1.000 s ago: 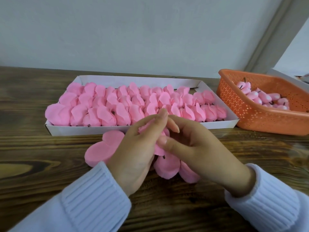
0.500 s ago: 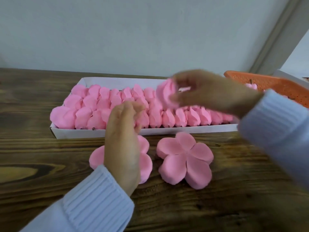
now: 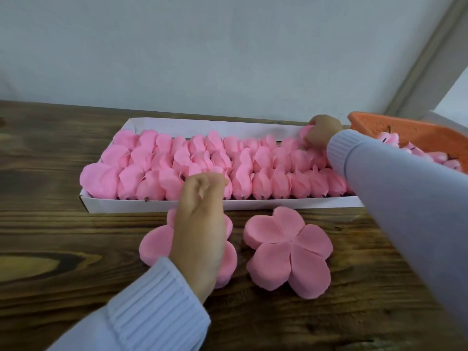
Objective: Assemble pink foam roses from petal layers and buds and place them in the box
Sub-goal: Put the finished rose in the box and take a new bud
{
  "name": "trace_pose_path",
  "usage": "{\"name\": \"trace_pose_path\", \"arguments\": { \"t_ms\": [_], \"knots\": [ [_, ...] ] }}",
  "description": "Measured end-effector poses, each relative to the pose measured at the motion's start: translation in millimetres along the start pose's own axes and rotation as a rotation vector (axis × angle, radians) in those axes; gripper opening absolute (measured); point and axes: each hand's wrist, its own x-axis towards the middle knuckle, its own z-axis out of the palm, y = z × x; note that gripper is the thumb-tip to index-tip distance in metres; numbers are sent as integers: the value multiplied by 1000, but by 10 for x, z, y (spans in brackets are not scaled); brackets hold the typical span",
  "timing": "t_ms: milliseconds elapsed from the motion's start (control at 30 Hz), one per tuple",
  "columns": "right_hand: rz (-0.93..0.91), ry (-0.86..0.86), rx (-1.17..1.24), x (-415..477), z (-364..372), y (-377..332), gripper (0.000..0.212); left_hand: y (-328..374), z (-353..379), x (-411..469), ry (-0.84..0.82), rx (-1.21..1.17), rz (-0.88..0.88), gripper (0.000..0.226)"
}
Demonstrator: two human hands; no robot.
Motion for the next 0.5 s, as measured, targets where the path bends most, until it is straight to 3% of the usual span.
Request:
{"name": "trace_pose_path", "arguments": {
  "t_ms": [100,333,500],
  "knots": [
    [-32,-146,-154,-18,36,-27,30,-7,17,-19,-9,24,20,13],
    [-58,-168,-127,3,47,11,18,-1,29,-44,-67,93,28,15],
    [-104,-111,33,-9,122,59,47,9,42,-49,-82,116,87,17]
  ]
}}
